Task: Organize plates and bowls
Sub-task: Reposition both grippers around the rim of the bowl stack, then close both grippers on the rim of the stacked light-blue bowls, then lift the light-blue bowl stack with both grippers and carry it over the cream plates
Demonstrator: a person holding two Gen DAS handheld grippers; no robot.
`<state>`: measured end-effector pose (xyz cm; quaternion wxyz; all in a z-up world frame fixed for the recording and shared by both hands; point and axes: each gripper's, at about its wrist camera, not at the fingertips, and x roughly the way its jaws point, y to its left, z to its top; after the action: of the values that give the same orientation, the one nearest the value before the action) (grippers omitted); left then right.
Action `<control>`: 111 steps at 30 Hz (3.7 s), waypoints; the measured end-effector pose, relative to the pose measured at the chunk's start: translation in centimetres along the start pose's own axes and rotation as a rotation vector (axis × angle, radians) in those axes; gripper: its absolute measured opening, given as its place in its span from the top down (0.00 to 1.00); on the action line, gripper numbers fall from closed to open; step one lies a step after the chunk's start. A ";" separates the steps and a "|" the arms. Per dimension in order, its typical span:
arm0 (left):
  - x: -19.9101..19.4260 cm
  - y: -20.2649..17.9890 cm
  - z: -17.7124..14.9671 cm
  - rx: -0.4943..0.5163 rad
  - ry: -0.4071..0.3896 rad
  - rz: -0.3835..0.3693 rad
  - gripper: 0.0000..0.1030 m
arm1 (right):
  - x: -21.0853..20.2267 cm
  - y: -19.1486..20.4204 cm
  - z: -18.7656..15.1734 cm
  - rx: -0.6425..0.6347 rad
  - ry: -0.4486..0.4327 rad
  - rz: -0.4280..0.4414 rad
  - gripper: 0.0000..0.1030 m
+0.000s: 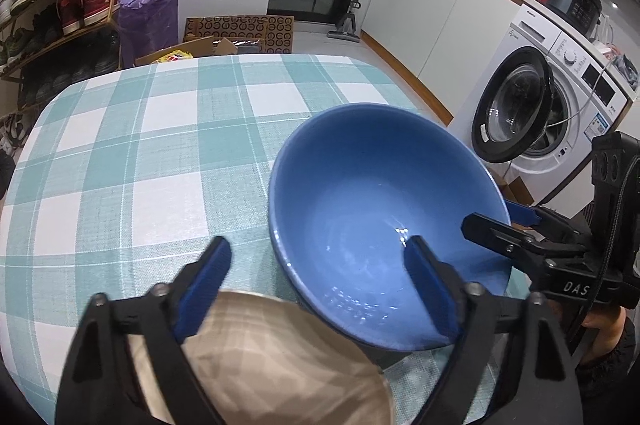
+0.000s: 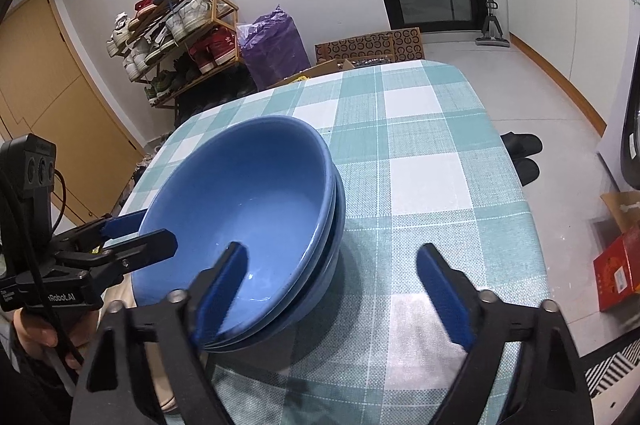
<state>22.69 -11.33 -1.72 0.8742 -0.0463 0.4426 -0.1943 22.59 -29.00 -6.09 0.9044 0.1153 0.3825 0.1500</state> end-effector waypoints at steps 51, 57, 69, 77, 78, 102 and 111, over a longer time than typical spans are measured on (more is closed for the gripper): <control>-0.4 -0.6 0.0 0.005 0.003 0.014 0.63 | -1.2 1.3 0.1 -0.032 -0.046 -0.028 0.65; -0.8 -0.9 0.0 0.010 -0.007 0.011 0.63 | -2.1 1.3 0.2 -0.033 -0.061 -0.032 0.65; -2.7 -1.9 0.3 0.031 -0.043 0.010 0.63 | -4.5 2.0 0.6 -0.044 -0.101 -0.038 0.65; -4.4 -2.5 0.6 0.041 -0.075 0.009 0.63 | -6.5 2.9 0.9 -0.055 -0.132 -0.038 0.65; -4.6 -2.5 0.6 0.043 -0.079 0.009 0.63 | -6.7 3.0 0.9 -0.057 -0.135 -0.038 0.65; -9.9 -1.1 -0.2 0.029 -0.161 0.048 0.63 | -10.6 8.1 1.0 -0.126 -0.188 -0.011 0.65; -12.1 0.5 -1.1 0.003 -0.190 0.080 0.63 | -10.6 10.8 1.0 -0.163 -0.191 0.023 0.65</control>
<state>15.52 -6.17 6.59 0.9194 -0.0454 0.3589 -0.1547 14.34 -22.83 5.06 0.9413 0.0596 0.2798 0.1794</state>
